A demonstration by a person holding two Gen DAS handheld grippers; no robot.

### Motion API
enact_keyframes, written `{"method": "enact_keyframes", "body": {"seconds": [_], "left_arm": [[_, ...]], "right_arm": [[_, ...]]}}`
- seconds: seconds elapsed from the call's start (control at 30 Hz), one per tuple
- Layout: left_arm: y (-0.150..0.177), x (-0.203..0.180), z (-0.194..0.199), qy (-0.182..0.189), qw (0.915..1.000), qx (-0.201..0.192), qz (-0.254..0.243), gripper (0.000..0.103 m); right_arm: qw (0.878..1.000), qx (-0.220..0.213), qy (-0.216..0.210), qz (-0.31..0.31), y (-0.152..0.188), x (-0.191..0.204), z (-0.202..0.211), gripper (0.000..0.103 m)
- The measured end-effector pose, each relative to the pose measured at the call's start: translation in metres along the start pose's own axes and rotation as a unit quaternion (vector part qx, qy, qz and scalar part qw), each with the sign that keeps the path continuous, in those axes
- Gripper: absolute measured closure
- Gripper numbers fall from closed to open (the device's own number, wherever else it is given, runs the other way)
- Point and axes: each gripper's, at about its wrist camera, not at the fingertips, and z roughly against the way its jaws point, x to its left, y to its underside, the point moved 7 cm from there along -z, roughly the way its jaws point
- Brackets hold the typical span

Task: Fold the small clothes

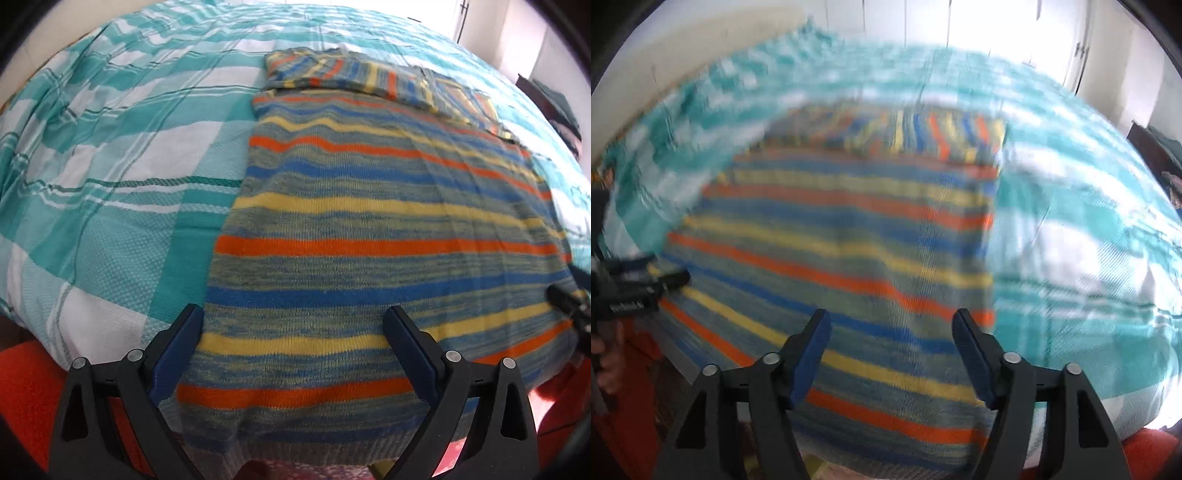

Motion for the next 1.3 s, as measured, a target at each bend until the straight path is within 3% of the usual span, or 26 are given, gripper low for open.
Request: {"method": "enact_keyframes", "body": {"seconds": [0.53, 0.7, 1.3], "left_arm": [[0.003, -0.003, -0.009, -0.003, 0.9998, -0.008, -0.019, 0.001], [0.004, -0.004, -0.010, 0.000, 0.9996, -0.013, -0.026, 0.001], [0.004, -0.005, -0.010, -0.003, 0.9992, -0.018, -0.036, 0.001]], "right_arm": [[0.999, -0.039, -0.004, 0.012, 0.011, 0.000, -0.009, 0.020], [0.998, -0.052, 0.005, 0.026, 0.012, 0.004, -0.012, 0.012], [0.997, -0.064, 0.019, 0.033, 0.013, 0.005, -0.016, 0.007]]}}
